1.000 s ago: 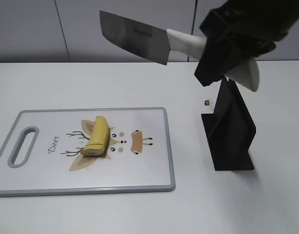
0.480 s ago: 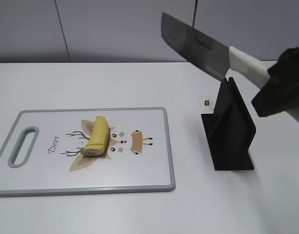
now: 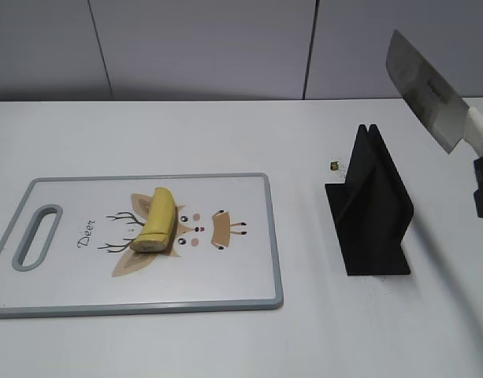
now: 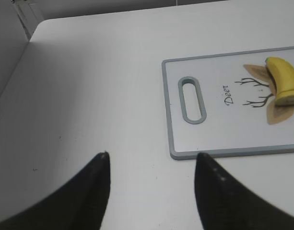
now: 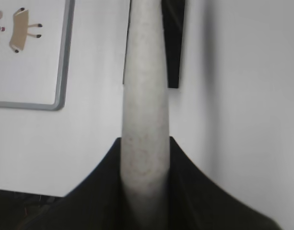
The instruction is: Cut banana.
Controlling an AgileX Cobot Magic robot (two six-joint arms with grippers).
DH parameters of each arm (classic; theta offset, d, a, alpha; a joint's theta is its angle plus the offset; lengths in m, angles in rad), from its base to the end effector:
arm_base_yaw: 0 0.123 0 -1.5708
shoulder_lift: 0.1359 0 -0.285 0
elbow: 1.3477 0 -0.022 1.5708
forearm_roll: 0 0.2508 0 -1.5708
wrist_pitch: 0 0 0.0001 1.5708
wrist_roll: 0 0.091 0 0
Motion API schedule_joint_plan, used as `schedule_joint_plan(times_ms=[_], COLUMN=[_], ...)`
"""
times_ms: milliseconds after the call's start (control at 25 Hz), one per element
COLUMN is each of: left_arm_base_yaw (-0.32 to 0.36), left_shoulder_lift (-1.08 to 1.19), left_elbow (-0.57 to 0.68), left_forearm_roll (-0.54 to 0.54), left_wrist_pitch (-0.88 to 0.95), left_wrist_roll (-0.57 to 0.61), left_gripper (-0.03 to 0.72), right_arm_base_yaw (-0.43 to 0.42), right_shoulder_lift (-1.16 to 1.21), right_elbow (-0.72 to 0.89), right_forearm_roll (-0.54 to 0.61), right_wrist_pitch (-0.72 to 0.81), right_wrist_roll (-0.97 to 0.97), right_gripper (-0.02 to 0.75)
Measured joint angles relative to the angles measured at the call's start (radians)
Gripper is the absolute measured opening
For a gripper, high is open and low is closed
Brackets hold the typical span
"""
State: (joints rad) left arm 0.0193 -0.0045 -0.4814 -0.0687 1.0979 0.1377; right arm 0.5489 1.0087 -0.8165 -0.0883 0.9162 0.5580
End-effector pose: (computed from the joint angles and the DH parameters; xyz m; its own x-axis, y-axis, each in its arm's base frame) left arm -0.0050 -0.0057 0.2693 -0.4937 0.0965 -0.8643 0.0866 0.9943 0.0615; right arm 0.1581 0.0892 0.3007 -0.8725 0.0312 -0.4875 -0.0773 0.9766 0.2009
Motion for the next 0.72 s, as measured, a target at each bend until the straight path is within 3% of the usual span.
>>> schedule_joint_plan(times_ms=[360,720], left_arm_base_yaw=[0.000,0.000], left_shoulder_lift=[0.000,0.000], left_elbow=[0.000,0.000], left_forearm_roll=[0.004,0.004], left_wrist_pitch=[-0.002,-0.002], left_wrist_roll=[-0.007,-0.010], left_gripper=[0.543,0.543], right_arm_base_yaw=[0.000,0.000], right_shoulder_lift=[0.126,0.317], right_elbow=[0.088,0.090], right_forearm_roll=[-0.127,-0.159], right_wrist_pitch=[-0.244,-0.337], right_wrist_roll=[0.130,0.160], right_gripper=[0.160,0.160])
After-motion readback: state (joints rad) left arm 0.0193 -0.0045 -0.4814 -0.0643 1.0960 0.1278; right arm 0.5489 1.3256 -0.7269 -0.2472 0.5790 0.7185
